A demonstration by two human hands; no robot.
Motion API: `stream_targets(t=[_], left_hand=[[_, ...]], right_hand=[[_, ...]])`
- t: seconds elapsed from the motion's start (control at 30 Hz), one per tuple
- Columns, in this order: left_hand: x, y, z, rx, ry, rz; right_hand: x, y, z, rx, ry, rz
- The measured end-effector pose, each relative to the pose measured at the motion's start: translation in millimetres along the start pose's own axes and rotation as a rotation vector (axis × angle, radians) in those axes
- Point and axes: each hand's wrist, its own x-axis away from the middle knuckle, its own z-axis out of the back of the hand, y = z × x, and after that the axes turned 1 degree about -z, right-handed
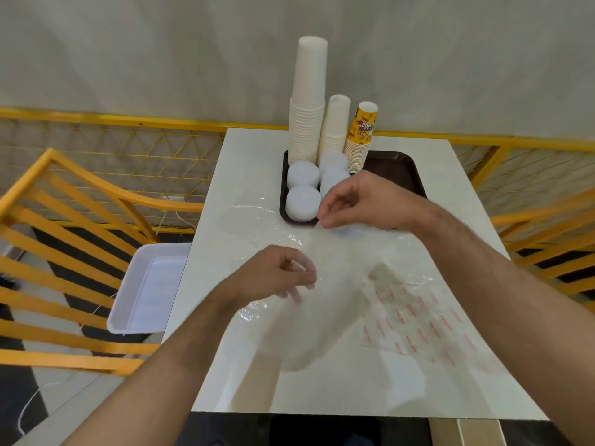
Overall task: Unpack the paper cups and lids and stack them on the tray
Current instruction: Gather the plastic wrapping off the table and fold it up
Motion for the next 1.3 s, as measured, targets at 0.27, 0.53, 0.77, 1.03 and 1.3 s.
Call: stream_targets(t=[0.27,0.53,0.77,1.03,1.3], left_hand=[[14,36,4,0.118,-0.144,-0.029],[19,56,5,0.22,-0.172,-0.067],[20,68,2,0.235,-0.142,-0.064],[22,75,8,0.252,-0.1,-0.085],[25,75,22,0.418,-0.106,-0.099]], right_hand=[[-2,-25,21,-0.151,0.001,0.069],[-4,-39,35,-0.181,0.059,0.045],[-3,-48,46,-0.151,0.134,0.051],[-2,-33,48,-0.415,0.204,0.066],[9,7,52,-0.62,0.334,0.047]])
